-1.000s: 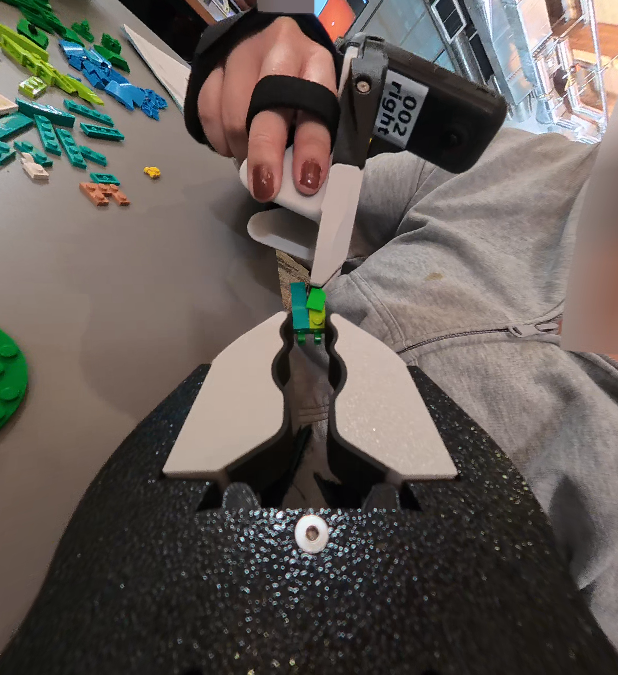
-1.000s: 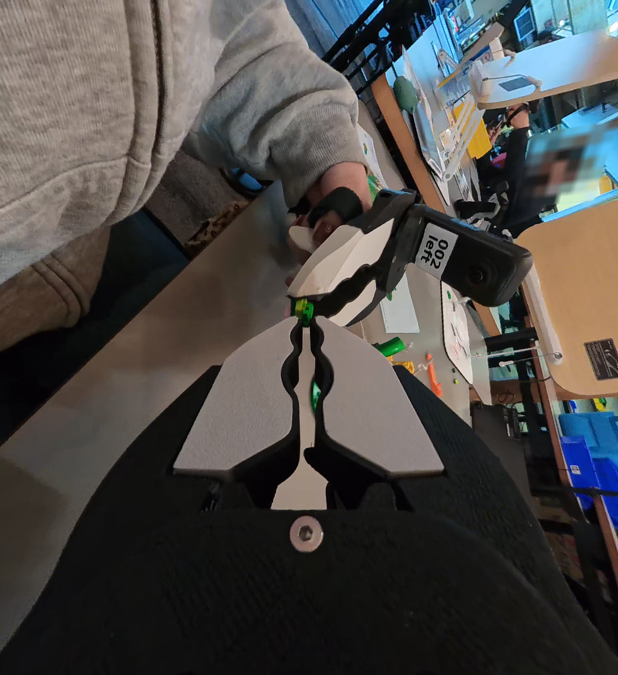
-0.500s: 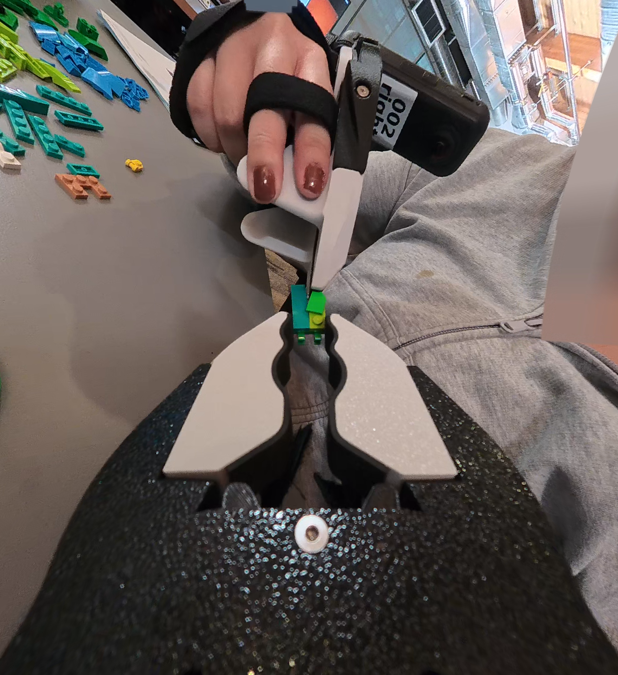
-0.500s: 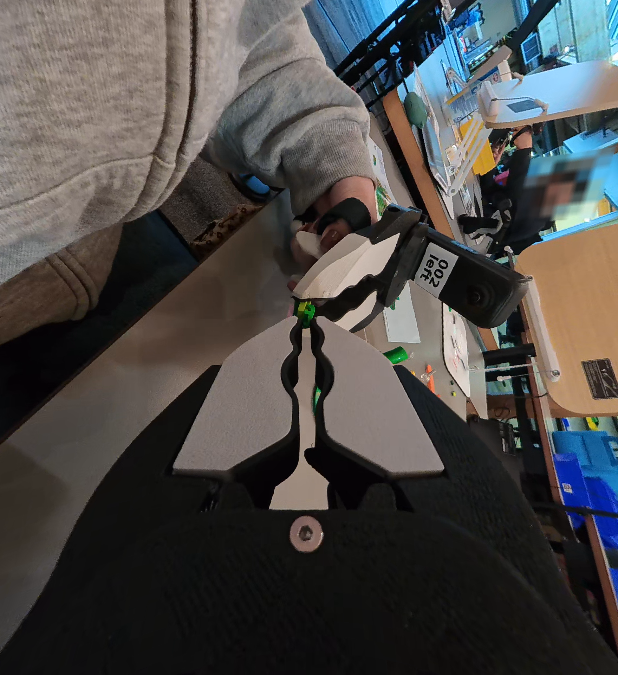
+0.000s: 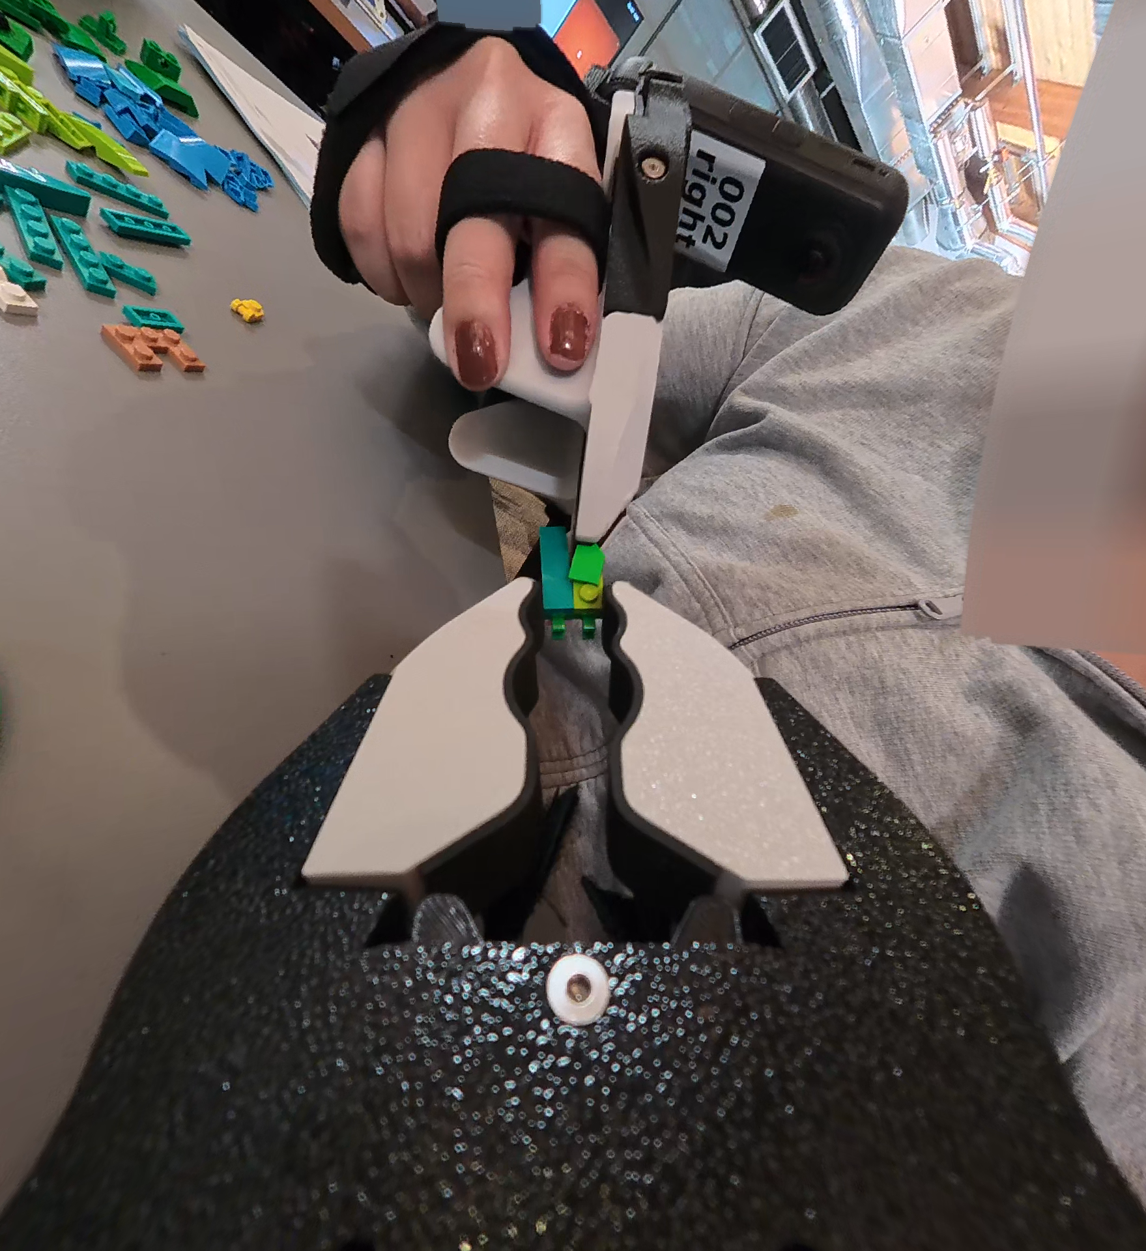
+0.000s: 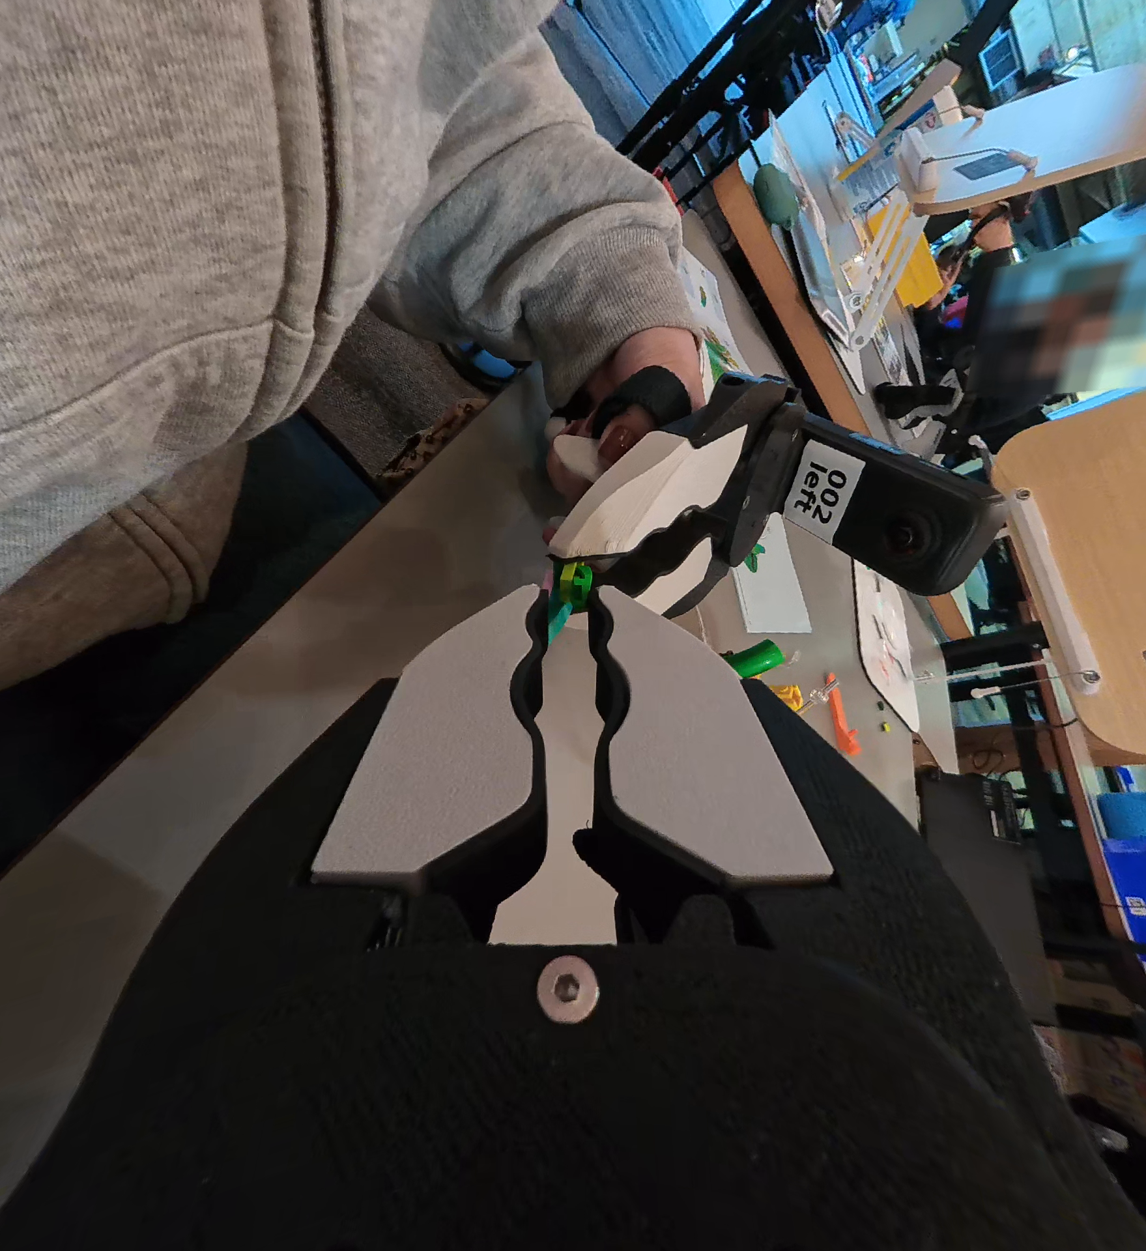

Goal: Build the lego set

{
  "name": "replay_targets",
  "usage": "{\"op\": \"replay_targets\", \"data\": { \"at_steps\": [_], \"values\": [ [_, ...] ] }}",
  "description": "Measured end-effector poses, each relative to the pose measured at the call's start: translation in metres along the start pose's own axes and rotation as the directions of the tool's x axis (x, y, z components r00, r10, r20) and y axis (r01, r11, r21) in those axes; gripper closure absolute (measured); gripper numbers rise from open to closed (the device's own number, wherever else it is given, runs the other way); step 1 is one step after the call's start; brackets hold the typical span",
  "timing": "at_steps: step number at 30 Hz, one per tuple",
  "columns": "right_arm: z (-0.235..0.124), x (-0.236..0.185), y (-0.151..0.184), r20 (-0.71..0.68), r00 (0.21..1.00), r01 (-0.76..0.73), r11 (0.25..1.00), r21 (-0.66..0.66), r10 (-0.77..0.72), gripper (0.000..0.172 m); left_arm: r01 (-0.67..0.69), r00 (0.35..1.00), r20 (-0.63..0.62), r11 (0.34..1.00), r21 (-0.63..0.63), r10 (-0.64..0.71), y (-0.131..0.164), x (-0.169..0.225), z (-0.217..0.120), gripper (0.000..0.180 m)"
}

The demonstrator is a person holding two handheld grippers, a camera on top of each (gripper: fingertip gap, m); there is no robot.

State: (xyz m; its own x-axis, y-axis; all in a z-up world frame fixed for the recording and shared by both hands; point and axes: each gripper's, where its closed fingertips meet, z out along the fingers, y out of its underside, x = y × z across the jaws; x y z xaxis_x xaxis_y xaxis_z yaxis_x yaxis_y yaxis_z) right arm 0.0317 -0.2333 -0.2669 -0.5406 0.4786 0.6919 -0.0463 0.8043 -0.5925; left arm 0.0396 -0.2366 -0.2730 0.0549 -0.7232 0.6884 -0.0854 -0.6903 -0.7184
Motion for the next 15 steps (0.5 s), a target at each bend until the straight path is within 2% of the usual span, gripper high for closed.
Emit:
{"op": "replay_targets", "data": {
  "at_steps": [15],
  "values": [
    [0.0002, 0.0015, -0.0041, -0.008, 1.0, -0.011, 1.0, 0.017, 0.011, 0.164, -0.024, 1.0, 0.011, 1.0, -0.011, 0.024, -0.0013, 0.0027, 0.0015, 0.164]
  ]
}}
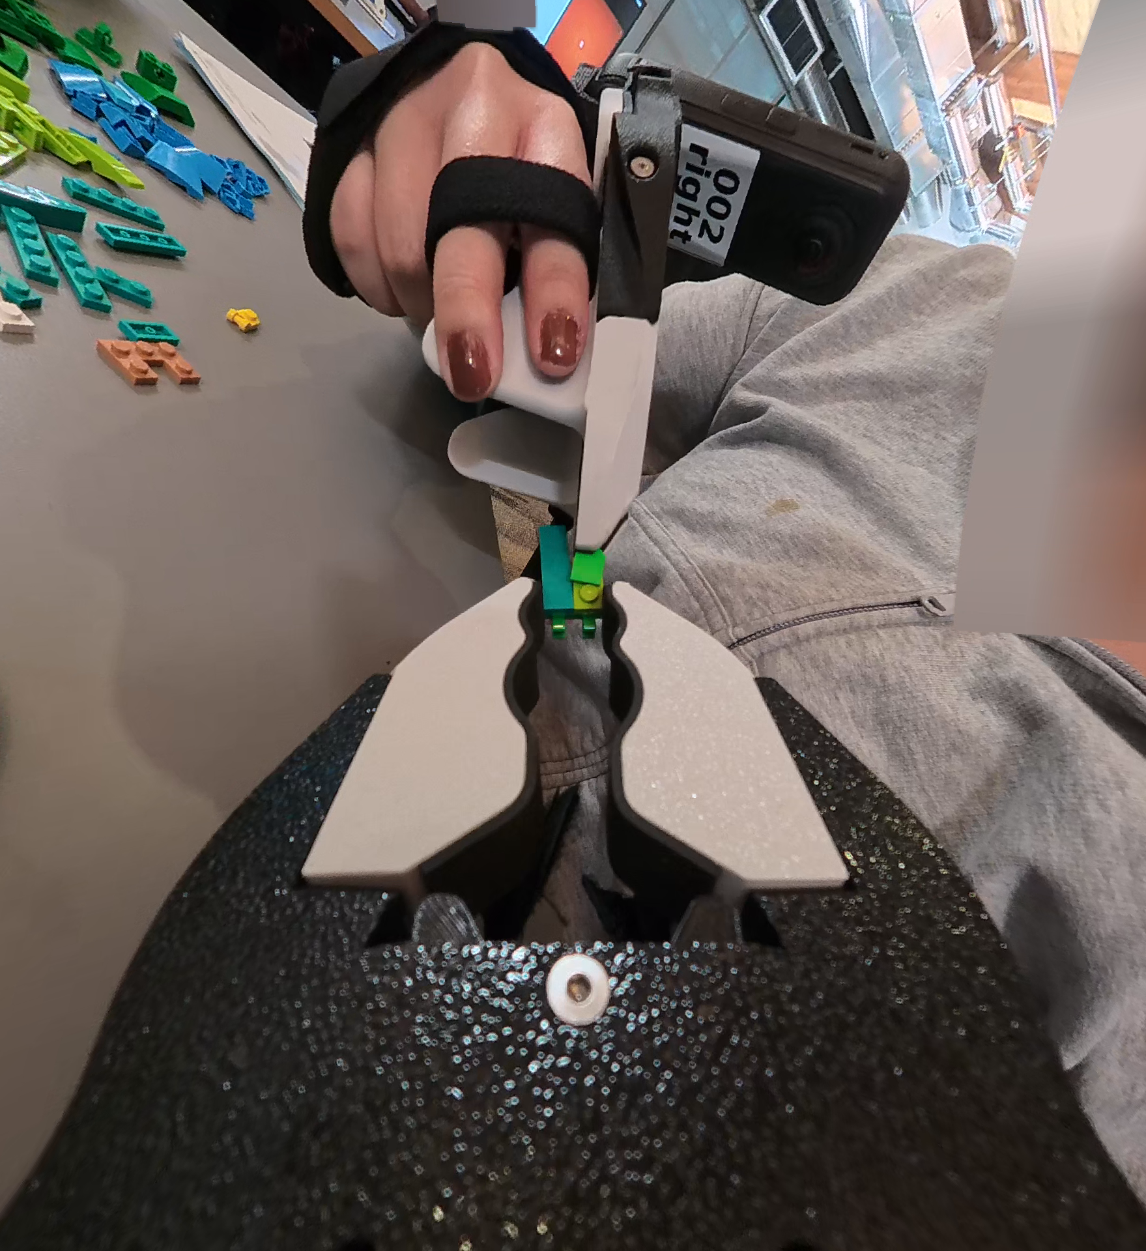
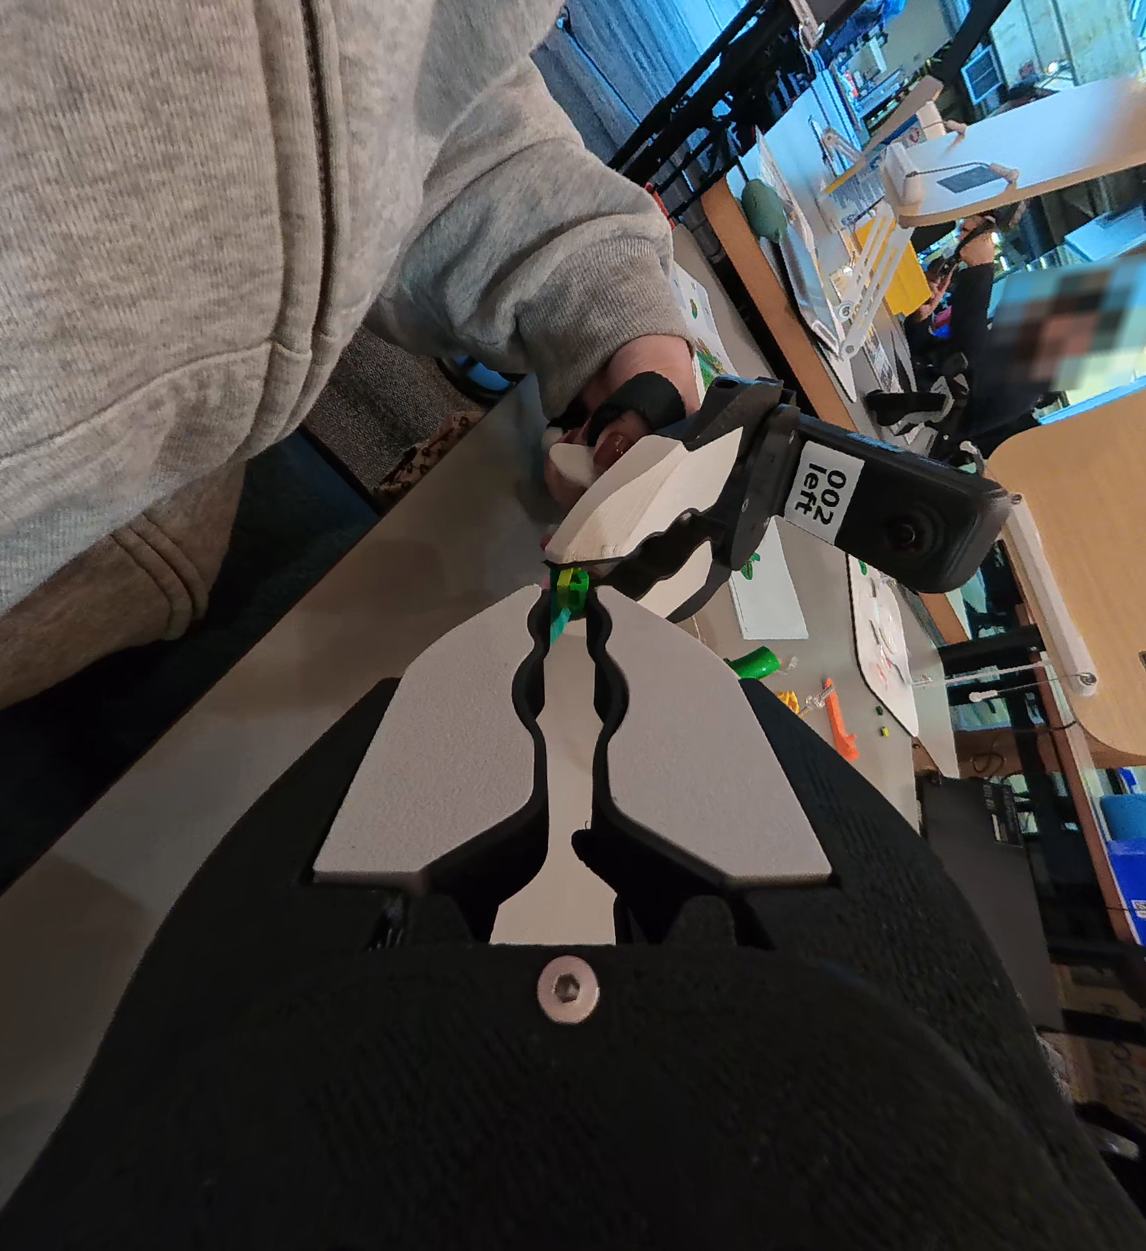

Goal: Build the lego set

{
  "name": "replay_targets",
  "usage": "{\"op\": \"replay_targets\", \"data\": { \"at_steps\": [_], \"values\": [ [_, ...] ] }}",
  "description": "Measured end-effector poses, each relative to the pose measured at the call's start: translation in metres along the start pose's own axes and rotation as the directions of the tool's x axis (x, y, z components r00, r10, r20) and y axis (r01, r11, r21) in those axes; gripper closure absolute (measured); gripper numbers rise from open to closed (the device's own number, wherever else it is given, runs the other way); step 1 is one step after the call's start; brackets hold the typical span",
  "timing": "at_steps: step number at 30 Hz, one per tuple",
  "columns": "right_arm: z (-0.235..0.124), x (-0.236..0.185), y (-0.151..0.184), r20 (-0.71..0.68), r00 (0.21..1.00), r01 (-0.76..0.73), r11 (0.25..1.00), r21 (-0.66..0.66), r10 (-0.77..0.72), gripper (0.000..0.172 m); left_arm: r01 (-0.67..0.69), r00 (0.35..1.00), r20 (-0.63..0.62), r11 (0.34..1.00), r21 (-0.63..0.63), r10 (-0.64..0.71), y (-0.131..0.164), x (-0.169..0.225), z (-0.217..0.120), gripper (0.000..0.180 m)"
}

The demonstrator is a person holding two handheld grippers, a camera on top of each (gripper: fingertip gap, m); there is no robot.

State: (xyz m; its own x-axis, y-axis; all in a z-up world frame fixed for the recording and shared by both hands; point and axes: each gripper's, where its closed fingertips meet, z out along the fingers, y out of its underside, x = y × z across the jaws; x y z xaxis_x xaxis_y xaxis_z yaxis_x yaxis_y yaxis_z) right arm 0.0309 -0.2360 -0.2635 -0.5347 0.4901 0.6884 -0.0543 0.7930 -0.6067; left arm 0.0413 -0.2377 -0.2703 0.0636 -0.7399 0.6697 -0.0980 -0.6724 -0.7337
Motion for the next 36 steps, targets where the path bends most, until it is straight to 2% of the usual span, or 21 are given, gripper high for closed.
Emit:
{"op": "replay_targets", "data": {
  "at_steps": [22, 36],
  "values": [
    [0.005, 0.009, 0.0, -0.075, 0.996, -0.056, 0.997, -0.044, 0.052, 0.166, 0.009, 1.0, -0.013, 0.999, 0.051, -0.008, -0.005, 0.001, -0.005, 0.164],
    [0.006, 0.027, 0.004, -0.256, 0.966, 0.007, 0.992, -0.125, -0.039, 0.167, -0.019, 1.0, 0.022, 0.987, 0.161, 0.015, -0.021, -0.003, -0.016, 0.165]
  ]
}}
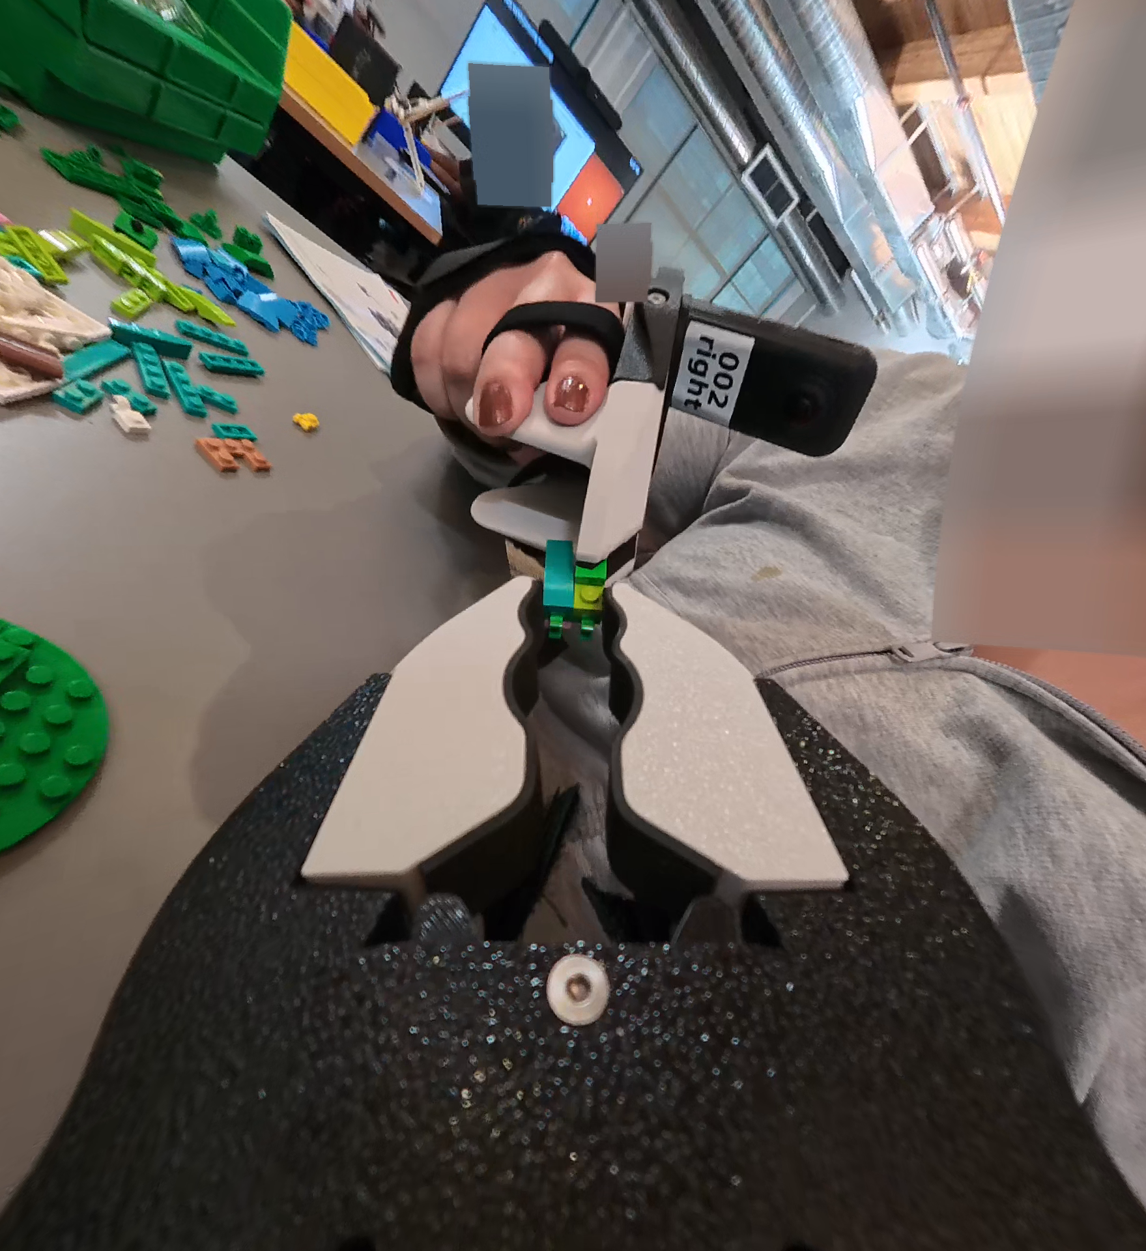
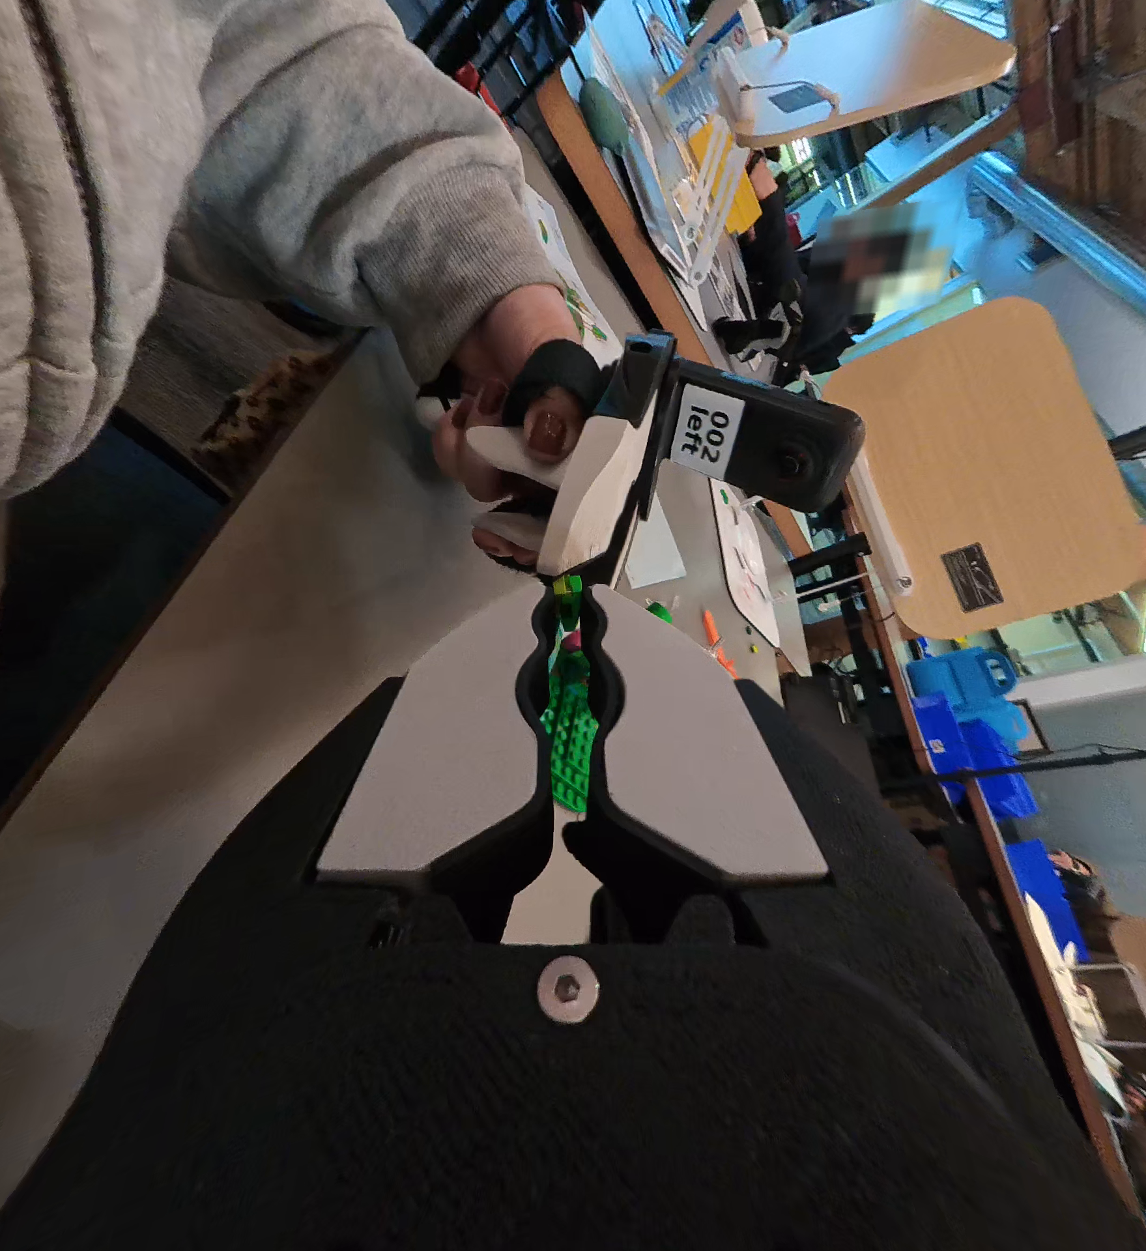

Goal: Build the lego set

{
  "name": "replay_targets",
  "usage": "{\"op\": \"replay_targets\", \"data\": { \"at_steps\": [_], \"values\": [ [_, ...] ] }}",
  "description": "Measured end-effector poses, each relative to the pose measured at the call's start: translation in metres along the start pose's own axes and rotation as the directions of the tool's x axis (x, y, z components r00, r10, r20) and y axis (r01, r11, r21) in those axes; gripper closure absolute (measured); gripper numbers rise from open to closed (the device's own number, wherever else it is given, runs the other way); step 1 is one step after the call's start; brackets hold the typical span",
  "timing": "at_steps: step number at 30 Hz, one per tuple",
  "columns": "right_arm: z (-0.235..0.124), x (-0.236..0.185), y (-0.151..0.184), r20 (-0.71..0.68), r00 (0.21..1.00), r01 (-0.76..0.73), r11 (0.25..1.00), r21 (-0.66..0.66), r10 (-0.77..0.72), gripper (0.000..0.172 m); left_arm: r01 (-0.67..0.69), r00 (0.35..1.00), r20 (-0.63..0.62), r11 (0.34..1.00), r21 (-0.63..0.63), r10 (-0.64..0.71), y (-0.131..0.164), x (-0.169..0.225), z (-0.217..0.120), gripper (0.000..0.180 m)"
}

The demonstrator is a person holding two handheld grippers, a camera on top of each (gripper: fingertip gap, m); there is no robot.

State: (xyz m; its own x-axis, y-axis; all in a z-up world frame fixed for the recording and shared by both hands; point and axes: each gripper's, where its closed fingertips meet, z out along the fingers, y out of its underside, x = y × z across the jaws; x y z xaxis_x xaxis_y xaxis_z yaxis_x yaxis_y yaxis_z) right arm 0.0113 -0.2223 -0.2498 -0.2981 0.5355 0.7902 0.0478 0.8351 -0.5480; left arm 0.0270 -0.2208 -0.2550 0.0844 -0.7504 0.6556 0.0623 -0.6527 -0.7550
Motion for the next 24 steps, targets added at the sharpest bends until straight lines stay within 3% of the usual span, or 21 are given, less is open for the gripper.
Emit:
{"op": "replay_targets", "data": {
  "at_steps": [4, 6, 8, 12, 17, 20, 24],
  "values": [
    [-0.002, 0.008, 0.002, 0.016, 0.99, -0.138, 0.99, 0.035, 0.137, 0.166, -0.081, 0.996, 0.048, 0.996, 0.036, 0.08, -0.007, -0.002, 0.001, 0.162],
    [-0.005, 0.01, 0.005, 0.057, 0.969, -0.242, 0.968, 0.06, 0.238, 0.167, -0.19, 0.972, 0.135, 0.982, -0.018, 0.191, -0.006, -0.007, 0.0, 0.144],
    [-0.006, 0.012, 0.008, 0.085, 0.944, -0.326, 0.943, 0.076, 0.319, 0.167, -0.363, 0.901, 0.235, 0.93, -0.048, 0.364, -0.011, -0.01, -0.004, 0.141],
    [-0.007, 0.011, 0.011, 0.144, 0.899, -0.428, 0.899, 0.096, 0.413, 0.167, -0.63, 0.686, 0.361, 0.764, -0.141, 0.632, -0.019, -0.008, -0.007, 0.146],
    [-0.01, 0.013, 0.011, 0.178, 0.862, -0.497, 0.859, 0.122, 0.474, 0.167, -0.725, 0.53, 0.387, 0.64, -0.256, 0.755, -0.016, -0.007, -0.003, 0.156],
    [-0.01, 0.013, 0.01, 0.188, 0.856, -0.507, 0.852, 0.128, 0.481, 0.167, -0.745, 0.487, 0.394, 0.607, -0.278, 0.779, -0.016, -0.006, -0.001, 0.17],
    [-0.01, 0.011, 0.009, 0.186, 0.864, -0.492, 0.861, 0.126, 0.467, 0.167, -0.746, 0.486, 0.396, 0.606, -0.275, 0.779, -0.016, -0.005, 0.0, 0.172]
  ]
}}
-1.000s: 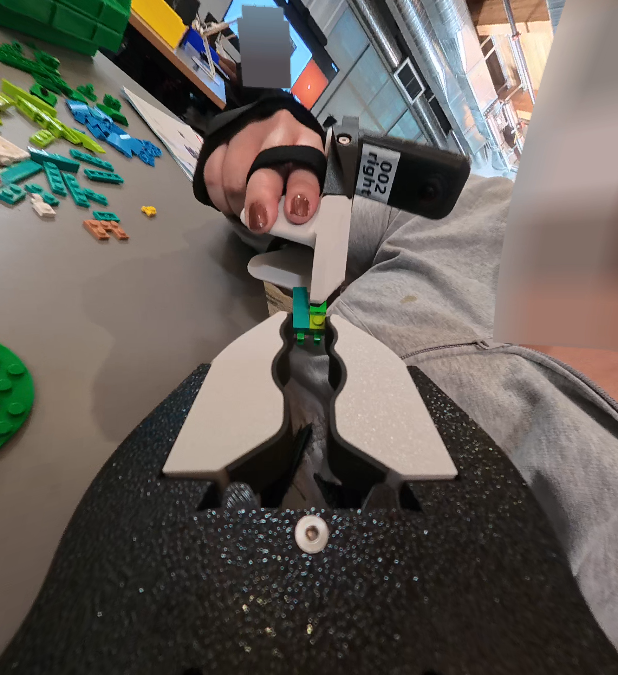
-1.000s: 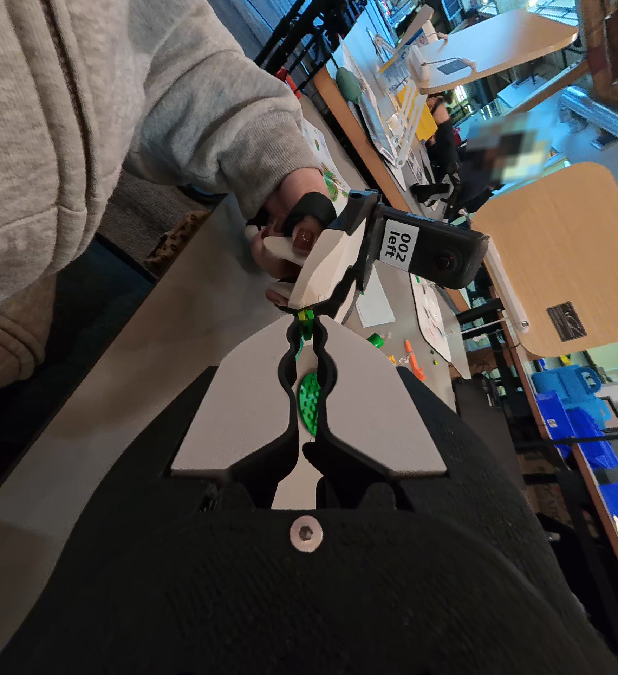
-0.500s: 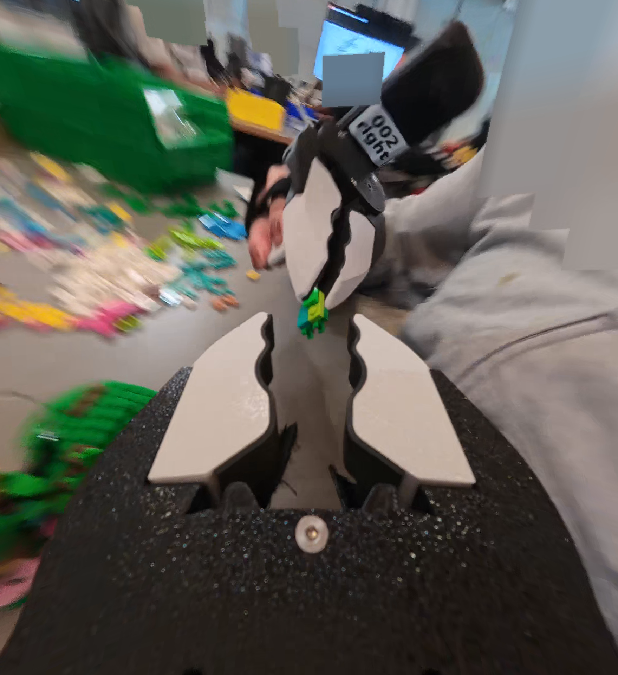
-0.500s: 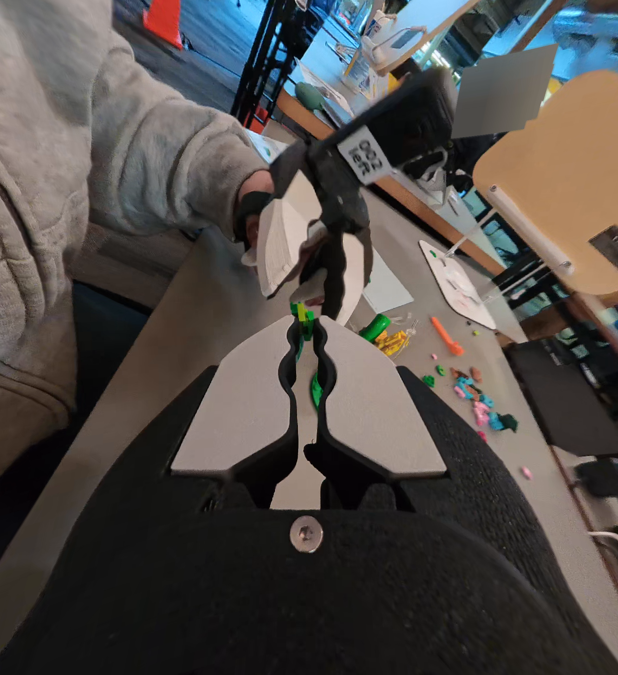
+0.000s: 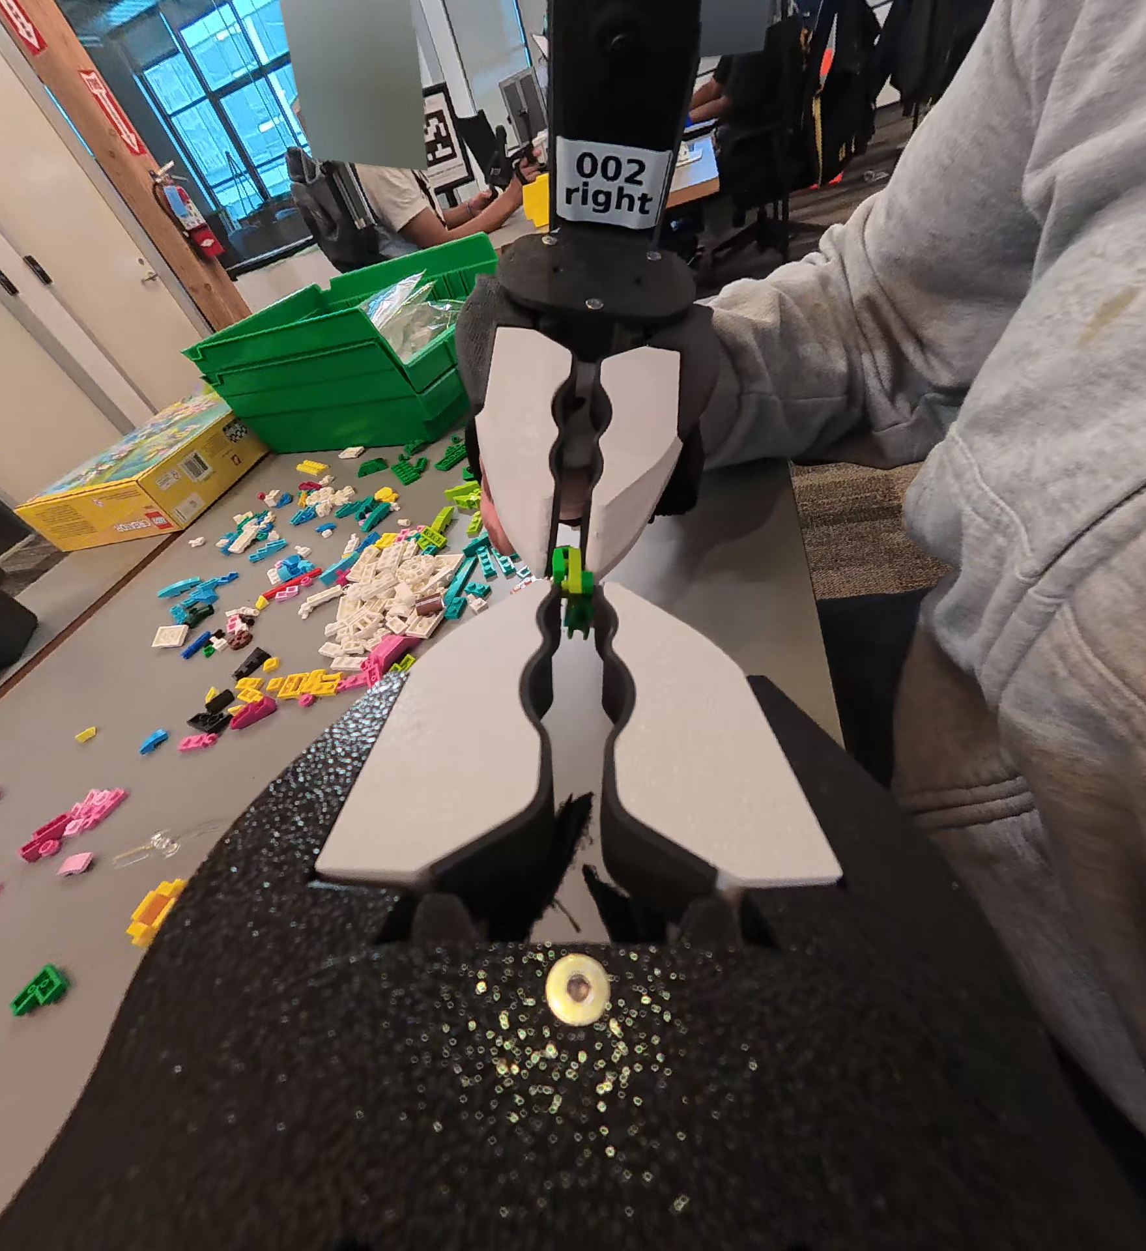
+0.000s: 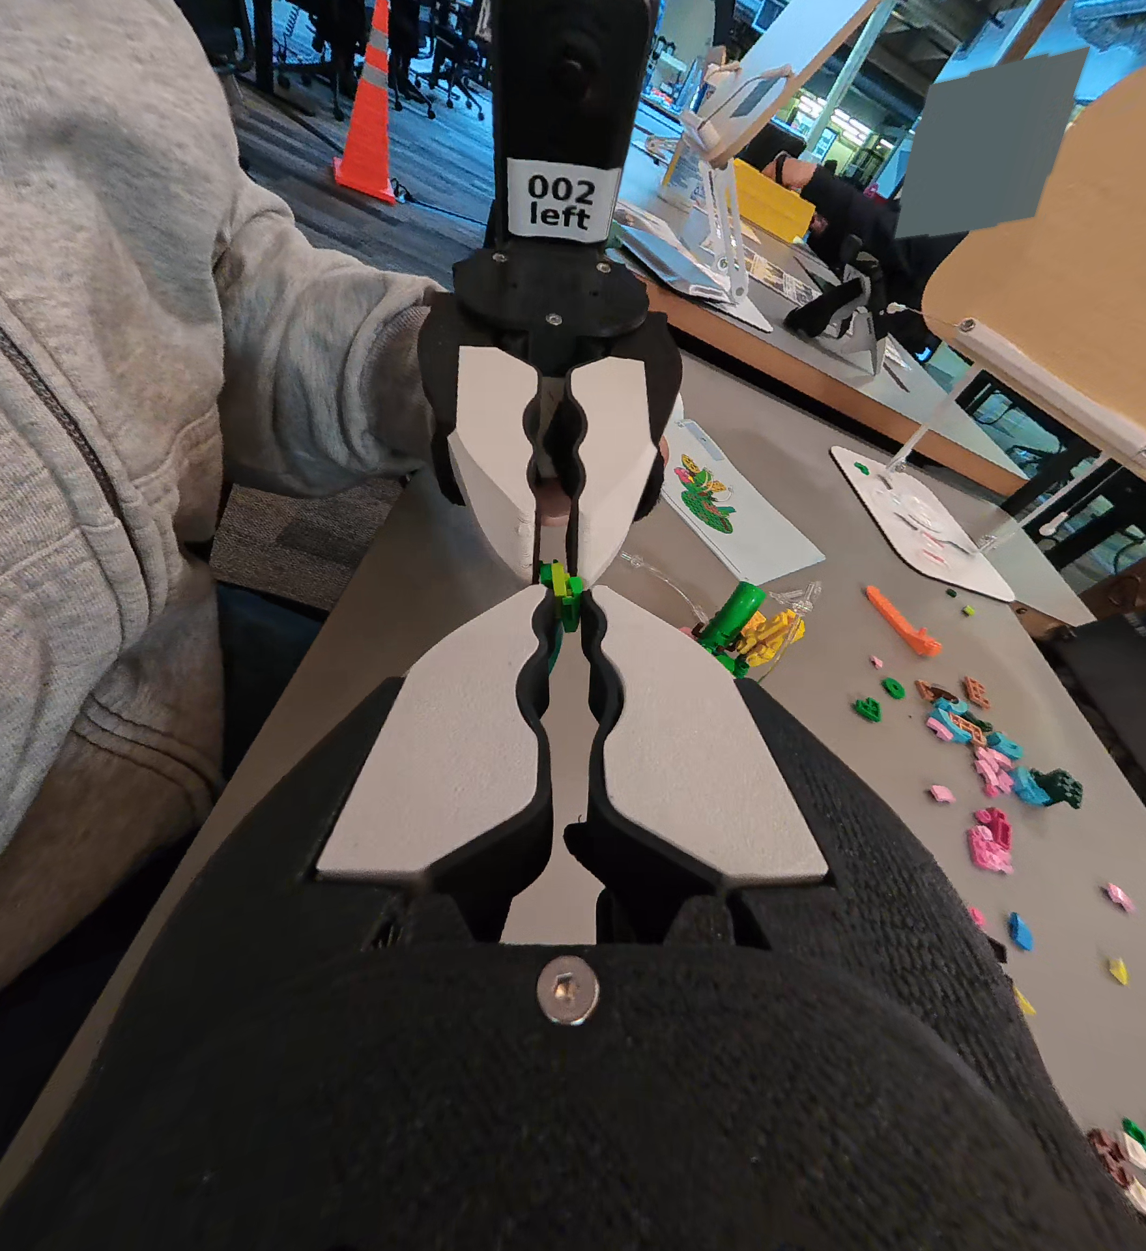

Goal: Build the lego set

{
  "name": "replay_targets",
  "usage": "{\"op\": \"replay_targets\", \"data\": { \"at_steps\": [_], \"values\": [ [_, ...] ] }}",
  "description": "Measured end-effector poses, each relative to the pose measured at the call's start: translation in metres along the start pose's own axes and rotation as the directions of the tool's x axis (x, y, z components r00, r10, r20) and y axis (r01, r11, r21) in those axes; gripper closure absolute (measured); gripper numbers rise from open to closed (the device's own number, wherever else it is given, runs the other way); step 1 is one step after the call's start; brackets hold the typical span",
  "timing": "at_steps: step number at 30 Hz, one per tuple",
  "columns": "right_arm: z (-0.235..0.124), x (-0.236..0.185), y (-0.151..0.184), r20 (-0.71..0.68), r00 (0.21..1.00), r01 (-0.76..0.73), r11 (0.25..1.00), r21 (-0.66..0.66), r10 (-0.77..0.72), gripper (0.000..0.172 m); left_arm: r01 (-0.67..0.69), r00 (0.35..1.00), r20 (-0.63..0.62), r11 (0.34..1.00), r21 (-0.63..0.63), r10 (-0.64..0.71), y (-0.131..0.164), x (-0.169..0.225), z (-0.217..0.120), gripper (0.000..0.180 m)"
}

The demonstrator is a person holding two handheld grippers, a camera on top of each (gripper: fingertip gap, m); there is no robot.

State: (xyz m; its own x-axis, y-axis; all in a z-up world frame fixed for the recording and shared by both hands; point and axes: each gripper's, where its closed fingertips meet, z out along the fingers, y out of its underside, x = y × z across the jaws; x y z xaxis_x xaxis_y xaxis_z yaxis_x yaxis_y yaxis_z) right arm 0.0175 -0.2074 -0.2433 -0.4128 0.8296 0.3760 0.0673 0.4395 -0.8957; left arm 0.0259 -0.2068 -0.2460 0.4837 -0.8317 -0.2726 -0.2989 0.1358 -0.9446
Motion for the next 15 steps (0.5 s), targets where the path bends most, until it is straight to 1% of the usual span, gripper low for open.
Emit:
{"op": "replay_targets", "data": {
  "at_steps": [5, 8, 12, 15],
  "values": [
    [0.001, 0.002, 0.002, -0.018, 1.0, 0.017, 1.0, -0.018, -0.018, 0.167, -0.015, 1.0, 0.026, 0.999, -0.037, 0.016, 0.003, -0.003, 0.001, 0.173],
    [0.001, 0.005, 0.005, -0.06, 0.996, 0.057, 0.997, -0.054, -0.06, 0.167, -0.02, 0.997, 0.072, 0.998, -0.063, 0.025, 0.005, -0.008, 0.001, 0.173],
    [0.0, 0.013, 0.002, -0.138, 0.986, 0.081, 0.995, -0.066, -0.089, 0.167, -0.018, 0.991, 0.128, 0.998, -0.052, 0.025, 0.001, -0.014, 0.0, 0.174],
    [0.002, 0.014, 0.003, -0.166, 0.982, 0.083, 0.993, -0.079, -0.095, 0.168, -0.018, 0.992, 0.126, 0.998, -0.067, 0.026, 0.004, -0.015, -0.001, 0.174]
  ]
}}
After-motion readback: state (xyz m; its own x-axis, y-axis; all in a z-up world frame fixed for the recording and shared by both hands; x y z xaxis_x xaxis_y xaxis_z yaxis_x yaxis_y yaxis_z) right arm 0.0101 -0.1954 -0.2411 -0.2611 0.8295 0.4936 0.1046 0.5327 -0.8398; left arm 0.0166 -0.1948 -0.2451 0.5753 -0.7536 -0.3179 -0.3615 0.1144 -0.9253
